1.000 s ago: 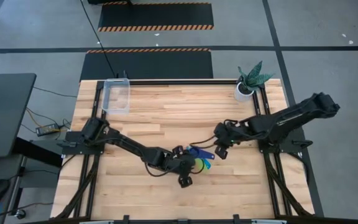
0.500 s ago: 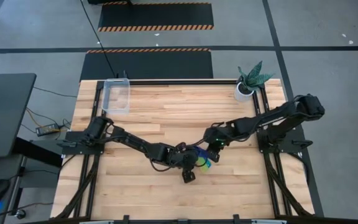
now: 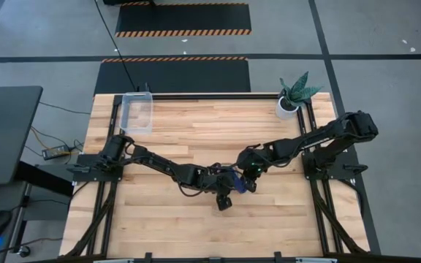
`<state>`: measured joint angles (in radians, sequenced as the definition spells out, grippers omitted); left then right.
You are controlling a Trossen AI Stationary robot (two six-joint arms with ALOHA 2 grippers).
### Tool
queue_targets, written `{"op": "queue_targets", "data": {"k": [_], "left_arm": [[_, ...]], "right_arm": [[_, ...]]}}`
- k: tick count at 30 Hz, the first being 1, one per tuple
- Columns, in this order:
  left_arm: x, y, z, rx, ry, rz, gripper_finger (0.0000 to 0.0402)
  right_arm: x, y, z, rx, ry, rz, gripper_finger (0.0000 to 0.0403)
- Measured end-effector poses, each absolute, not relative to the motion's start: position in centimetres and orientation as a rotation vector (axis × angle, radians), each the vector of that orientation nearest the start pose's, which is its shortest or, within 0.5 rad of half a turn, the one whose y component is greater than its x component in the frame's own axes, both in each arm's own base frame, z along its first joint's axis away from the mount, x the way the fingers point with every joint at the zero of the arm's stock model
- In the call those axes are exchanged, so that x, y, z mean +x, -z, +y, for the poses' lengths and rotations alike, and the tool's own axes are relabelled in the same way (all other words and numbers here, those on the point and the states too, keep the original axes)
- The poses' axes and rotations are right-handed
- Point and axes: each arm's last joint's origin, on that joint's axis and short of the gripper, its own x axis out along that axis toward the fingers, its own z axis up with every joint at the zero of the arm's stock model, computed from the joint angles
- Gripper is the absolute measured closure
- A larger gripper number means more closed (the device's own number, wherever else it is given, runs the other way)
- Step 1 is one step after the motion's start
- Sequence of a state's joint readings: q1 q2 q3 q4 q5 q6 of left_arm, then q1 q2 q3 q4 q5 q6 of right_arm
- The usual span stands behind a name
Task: Nest measuring cups in basket
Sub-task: Stack the dark blue measuring cup on top of the green measuring cup, then move the measuring cups to the middle
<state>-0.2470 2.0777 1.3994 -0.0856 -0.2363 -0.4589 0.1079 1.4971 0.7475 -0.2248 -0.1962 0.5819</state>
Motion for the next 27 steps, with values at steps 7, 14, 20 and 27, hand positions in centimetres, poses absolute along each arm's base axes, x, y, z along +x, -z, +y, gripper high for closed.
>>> {"op": "queue_targets", "data": {"k": [7, 14, 20, 27], "left_arm": [[43.3, -16.0, -10.2, -0.240, -0.134, 0.752, 0.0347], [43.5, -16.9, -10.4, -0.229, -0.105, 0.782, 0.0347], [43.3, -19.6, -10.4, -0.154, -0.105, 0.883, 0.0347], [42.0, -24.3, -10.8, -0.135, -0.132, 0.981, 0.0347]], "right_arm": [[27.2, -16.3, 3.0, 0.557, 0.019, 1.043, 0.0401], [27.1, -16.5, 2.4, 0.546, 0.018, 1.040, 0.0401], [26.7, -16.4, 2.0, 0.554, 0.046, 1.076, 0.0401], [26.5, -16.1, 1.8, 0.533, 0.152, 1.094, 0.0401]]}}
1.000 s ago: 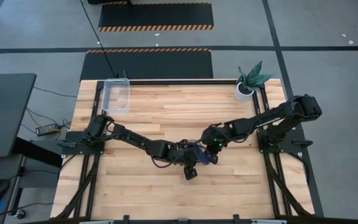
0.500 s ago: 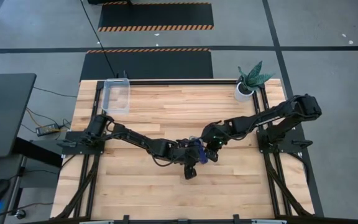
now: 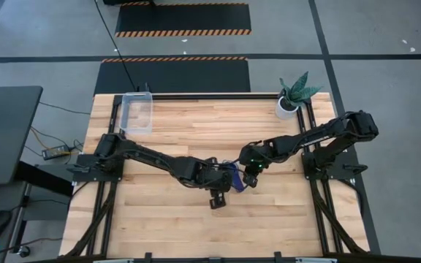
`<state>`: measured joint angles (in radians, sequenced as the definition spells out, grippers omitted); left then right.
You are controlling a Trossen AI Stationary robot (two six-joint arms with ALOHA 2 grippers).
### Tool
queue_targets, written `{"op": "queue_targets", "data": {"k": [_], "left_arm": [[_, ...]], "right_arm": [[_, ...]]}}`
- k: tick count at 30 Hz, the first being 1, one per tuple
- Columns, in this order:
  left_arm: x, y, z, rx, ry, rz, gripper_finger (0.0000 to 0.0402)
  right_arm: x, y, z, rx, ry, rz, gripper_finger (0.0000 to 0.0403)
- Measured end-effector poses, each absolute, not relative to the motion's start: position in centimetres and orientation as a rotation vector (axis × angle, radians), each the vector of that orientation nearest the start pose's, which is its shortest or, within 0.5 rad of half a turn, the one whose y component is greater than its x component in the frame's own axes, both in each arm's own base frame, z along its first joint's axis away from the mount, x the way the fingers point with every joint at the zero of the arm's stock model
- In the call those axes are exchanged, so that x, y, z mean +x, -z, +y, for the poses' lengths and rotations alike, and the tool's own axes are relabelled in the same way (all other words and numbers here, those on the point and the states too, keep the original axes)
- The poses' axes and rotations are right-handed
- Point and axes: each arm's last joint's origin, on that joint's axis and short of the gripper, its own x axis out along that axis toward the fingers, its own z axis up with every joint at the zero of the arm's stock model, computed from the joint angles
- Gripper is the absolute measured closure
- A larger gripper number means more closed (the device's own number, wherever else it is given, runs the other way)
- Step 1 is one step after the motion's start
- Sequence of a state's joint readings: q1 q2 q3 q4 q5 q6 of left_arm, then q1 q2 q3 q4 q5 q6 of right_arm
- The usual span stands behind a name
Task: Nest measuring cups in basket
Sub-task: Move the measuring cups to the middle
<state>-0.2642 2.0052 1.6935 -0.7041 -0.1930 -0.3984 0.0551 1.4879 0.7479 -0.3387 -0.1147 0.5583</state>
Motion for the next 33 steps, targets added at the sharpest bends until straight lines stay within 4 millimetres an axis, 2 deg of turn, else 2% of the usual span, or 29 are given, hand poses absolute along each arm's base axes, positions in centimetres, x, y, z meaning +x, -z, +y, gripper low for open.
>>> {"op": "queue_targets", "data": {"k": [4, 10, 19, 28, 33], "left_arm": [[41.3, -26.8, -11.4, -0.104, -0.162, 0.981, 0.0347], [40.3, -29.2, -12.1, -0.068, -0.231, 1.008, 0.0347], [39.4, -30.7, -12.4, -0.063, -0.297, 1.024, 0.0347], [39.0, -30.7, -12.5, -0.081, -0.325, 1.043, 0.0347], [38.4, -30.7, -13.0, -0.079, -0.346, 1.059, 0.0347]], "right_arm": [[26.8, -16.1, 1.1, 0.505, 0.167, 1.058, 0.0401], [27.8, -15.0, 0.5, 0.529, 0.121, 1.039, 0.0401], [30.7, -12.8, 0.3, 0.558, 0.025, 0.951, 0.0401], [33.5, -15.7, 0.1, 0.419, -0.037, 0.830, 0.0401], [33.7, -16.5, -0.1, 0.399, -0.067, 0.856, 0.0401]]}}
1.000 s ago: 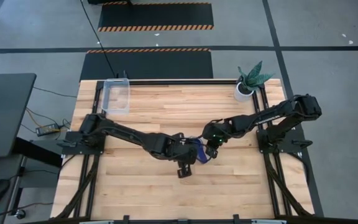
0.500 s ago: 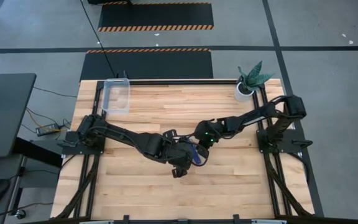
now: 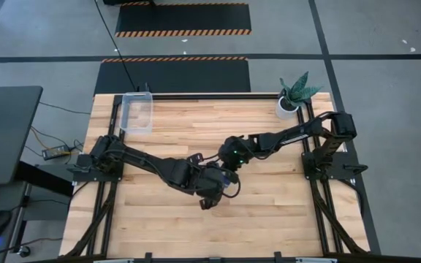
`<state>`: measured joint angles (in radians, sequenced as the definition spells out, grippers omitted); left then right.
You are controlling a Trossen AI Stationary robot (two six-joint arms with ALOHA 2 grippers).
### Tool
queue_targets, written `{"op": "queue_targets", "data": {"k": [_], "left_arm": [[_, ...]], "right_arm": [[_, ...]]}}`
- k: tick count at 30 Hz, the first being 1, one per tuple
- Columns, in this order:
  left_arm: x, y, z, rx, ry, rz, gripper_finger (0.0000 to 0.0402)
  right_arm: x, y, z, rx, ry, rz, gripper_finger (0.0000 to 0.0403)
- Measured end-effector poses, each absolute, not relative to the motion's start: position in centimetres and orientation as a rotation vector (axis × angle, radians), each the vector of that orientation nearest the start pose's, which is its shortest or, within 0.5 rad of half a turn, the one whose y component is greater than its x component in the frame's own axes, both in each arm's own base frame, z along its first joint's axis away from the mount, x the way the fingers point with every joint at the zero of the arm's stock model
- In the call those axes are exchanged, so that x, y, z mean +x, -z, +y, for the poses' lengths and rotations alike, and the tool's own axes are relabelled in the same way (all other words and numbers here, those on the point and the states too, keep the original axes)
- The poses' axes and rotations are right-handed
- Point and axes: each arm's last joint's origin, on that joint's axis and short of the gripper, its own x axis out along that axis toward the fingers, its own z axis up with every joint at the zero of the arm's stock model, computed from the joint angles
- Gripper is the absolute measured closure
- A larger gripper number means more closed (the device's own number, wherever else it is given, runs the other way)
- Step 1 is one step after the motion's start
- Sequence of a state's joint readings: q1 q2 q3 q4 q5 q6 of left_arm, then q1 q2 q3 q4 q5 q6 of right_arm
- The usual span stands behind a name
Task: Nest measuring cups in basket
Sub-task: Move the measuring cups to the middle
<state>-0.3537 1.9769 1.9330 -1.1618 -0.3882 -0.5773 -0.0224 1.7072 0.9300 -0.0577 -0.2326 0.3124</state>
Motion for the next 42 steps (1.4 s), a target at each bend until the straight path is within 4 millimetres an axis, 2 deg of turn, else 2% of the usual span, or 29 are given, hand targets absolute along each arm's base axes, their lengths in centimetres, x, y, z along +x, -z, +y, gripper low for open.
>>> {"op": "queue_targets", "data": {"k": [4, 9, 15, 18, 22, 29, 35, 42], "left_arm": [[37.1, -31.9, -13.8, -0.083, -0.380, 1.022, 0.0347], [34.7, -34.2, -14.5, -0.096, -0.445, 0.945, 0.0347], [32.0, -36.0, -14.9, -0.094, -0.505, 0.905, 0.0347], [31.2, -36.3, -14.8, -0.086, -0.533, 0.917, 0.0347], [30.5, -36.4, -14.6, -0.067, -0.569, 0.937, 0.0347], [30.2, -36.3, -14.4, -0.036, -0.581, 0.967, 0.0347], [31.1, -36.0, -14.7, -0.098, -0.560, 0.919, 0.0347], [34.1, -32.6, -16.0, -0.141, -0.427, 0.865, 0.0347]], "right_arm": [[33.1, -19.1, 0.3, 0.334, -0.077, 0.854, 0.0401], [31.0, -24.4, 0.5, 0.239, -0.036, 0.788, 0.0401], [26.9, -32.0, 1.3, 0.164, -0.014, 0.614, 0.0401], [24.6, -35.1, 1.8, 0.144, -0.038, 0.527, 0.0401], [21.6, -38.4, 2.6, 0.131, -0.076, 0.420, 0.0401], [17.3, -41.0, 4.0, 0.102, -0.181, 0.290, 0.0401], [14.8, -42.0, 4.5, 0.116, -0.219, 0.233, 0.0401], [12.9, -42.4, 4.3, 0.110, -0.204, 0.204, 0.0401]]}}
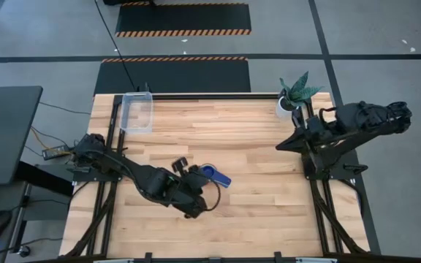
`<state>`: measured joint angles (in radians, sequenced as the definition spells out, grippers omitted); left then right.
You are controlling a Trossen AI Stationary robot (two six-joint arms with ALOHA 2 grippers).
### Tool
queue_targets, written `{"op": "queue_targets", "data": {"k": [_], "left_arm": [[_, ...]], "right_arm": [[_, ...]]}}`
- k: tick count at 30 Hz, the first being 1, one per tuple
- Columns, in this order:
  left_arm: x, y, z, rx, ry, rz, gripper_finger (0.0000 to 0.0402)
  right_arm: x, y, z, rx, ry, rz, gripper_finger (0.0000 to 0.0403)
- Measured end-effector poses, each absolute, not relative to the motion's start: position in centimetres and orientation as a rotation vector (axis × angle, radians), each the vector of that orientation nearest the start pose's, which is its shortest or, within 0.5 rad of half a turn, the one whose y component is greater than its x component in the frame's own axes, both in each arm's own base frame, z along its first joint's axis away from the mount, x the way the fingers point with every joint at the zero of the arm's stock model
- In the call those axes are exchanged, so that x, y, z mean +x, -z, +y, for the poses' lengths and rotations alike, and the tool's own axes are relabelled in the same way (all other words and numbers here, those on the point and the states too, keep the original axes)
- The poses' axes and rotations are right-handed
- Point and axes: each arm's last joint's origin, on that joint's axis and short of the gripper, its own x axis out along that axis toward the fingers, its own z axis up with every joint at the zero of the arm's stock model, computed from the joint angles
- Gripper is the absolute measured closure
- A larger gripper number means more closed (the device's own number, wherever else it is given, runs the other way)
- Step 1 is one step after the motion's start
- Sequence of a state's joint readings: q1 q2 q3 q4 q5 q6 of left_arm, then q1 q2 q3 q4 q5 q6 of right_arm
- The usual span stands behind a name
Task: Nest measuring cups in basket
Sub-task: Move the measuring cups to the middle
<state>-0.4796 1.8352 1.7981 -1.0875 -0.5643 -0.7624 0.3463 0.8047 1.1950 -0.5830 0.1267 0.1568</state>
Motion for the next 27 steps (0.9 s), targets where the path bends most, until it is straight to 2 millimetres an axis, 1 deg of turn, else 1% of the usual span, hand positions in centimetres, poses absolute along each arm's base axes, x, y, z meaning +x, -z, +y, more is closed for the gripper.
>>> {"op": "queue_targets", "data": {"k": [4, 10, 15, 17, 23, 27], "left_arm": [[35.8, -28.6, -16.6, -0.150, -0.353, 0.902, 0.0347], [37.6, -22.5, -15.8, -0.160, -0.368, 0.934, 0.0347], [38.8, -18.8, -14.8, -0.216, -0.279, 0.990, 0.0347], [39.0, -17.4, -14.4, -0.190, -0.284, 1.031, 0.0347], [39.9, -15.6, -13.4, -0.130, -0.282, 1.049, 0.0347], [40.4, -15.7, -12.6, -0.092, -0.297, 1.024, 0.0347]], "right_arm": [[12.3, -42.6, 4.1, 0.114, -0.202, 0.189, 0.0401], [12.1, -42.6, 4.0, 0.112, -0.202, 0.185, 0.0401], [12.2, -42.5, 4.0, 0.109, -0.201, 0.196, 0.0401], [12.3, -42.5, 4.0, 0.109, -0.201, 0.197, 0.0401], [12.2, -42.4, 4.0, 0.107, -0.196, 0.201, 0.0401], [12.2, -42.4, 4.0, 0.105, -0.184, 0.203, 0.0401]]}}
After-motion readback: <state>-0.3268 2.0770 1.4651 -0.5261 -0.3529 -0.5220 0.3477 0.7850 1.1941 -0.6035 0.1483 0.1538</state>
